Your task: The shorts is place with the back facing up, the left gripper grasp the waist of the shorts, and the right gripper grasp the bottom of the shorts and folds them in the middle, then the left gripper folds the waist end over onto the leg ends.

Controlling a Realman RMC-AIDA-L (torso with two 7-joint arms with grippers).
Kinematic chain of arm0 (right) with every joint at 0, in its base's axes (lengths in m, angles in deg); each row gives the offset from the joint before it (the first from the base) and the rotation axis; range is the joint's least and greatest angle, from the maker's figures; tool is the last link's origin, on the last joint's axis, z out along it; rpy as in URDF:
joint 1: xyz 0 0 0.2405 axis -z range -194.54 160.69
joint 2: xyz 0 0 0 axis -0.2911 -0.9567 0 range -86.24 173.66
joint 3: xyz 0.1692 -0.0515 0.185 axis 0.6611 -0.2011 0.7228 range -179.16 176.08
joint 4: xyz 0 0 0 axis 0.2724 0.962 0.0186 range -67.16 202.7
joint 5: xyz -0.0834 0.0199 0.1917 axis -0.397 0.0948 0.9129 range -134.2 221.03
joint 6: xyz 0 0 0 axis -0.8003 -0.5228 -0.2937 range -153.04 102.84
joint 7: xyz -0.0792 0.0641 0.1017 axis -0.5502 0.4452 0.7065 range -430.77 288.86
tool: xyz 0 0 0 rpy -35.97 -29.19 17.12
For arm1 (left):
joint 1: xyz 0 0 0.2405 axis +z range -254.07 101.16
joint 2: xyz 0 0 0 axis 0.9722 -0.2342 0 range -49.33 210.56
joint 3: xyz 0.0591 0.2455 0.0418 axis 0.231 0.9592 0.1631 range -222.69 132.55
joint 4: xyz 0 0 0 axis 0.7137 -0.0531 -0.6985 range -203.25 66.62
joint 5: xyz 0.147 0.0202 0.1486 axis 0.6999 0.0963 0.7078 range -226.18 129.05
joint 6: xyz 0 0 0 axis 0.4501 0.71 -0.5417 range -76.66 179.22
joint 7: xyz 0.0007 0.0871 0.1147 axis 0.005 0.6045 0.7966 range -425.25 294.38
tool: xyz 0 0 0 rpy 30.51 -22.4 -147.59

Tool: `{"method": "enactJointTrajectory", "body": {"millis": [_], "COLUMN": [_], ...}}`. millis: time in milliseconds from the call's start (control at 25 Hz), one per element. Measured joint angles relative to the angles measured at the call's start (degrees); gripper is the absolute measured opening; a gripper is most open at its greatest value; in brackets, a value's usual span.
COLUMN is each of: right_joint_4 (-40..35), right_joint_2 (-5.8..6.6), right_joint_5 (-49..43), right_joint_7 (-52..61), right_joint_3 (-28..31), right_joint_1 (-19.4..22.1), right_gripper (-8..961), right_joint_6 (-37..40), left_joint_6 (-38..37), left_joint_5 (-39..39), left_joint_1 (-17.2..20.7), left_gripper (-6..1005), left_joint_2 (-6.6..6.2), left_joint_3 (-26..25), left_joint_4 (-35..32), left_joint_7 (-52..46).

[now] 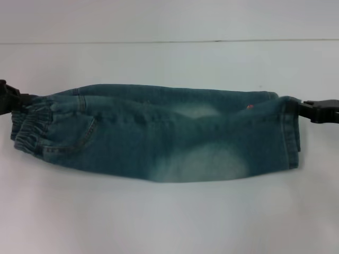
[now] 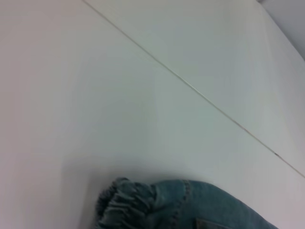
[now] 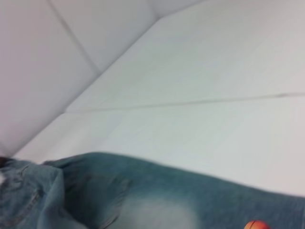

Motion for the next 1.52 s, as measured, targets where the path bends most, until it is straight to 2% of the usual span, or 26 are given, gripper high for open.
{"method": "enactJointTrajectory", "body": {"millis": [240,400,720,880,1200,1520], "right_joint_4": [2.08,2.13,2.16,2.23,3.51,5.76], "right_joint_2": [-1.94,-3.14,-4.73,-5.57,-6.24,-6.48], "right_joint_5": [1.70,3.03,3.60,3.90,5.83,5.83], "right_joint_7": [-2.69,-4.75,-5.83,-7.14,-9.39,-10.94], "right_joint_3": [-0.19,-0.18,-0.42,-0.46,-1.21,-1.56], "right_joint_1": [-1.41,-1.85,-3.55,-4.38,-5.85,-6.62], "right_gripper": [23,23,22,23,24,26], "right_joint_6": [-9.79,-13.31,-19.40,-22.49,-25.66,-28.60], "left_joint_6": [2.98,3.66,4.58,6.35,11.02,12.63], "left_joint_5": [-0.85,-3.58,-7.33,-9.31,-9.81,-9.77], "left_joint_1": [0.72,1.94,3.09,3.22,3.15,3.68], "left_gripper": [106,112,126,133,146,160], "left_joint_2": [0.28,0.56,0.81,1.63,1.87,2.16], "left_joint_3": [-0.03,-0.11,-0.18,-0.01,0.60,0.62], "left_joint_4": [0.47,0.51,0.55,0.67,2.81,3.51], "left_joint_7": [0.62,1.77,3.47,6.08,8.92,12.01]}}
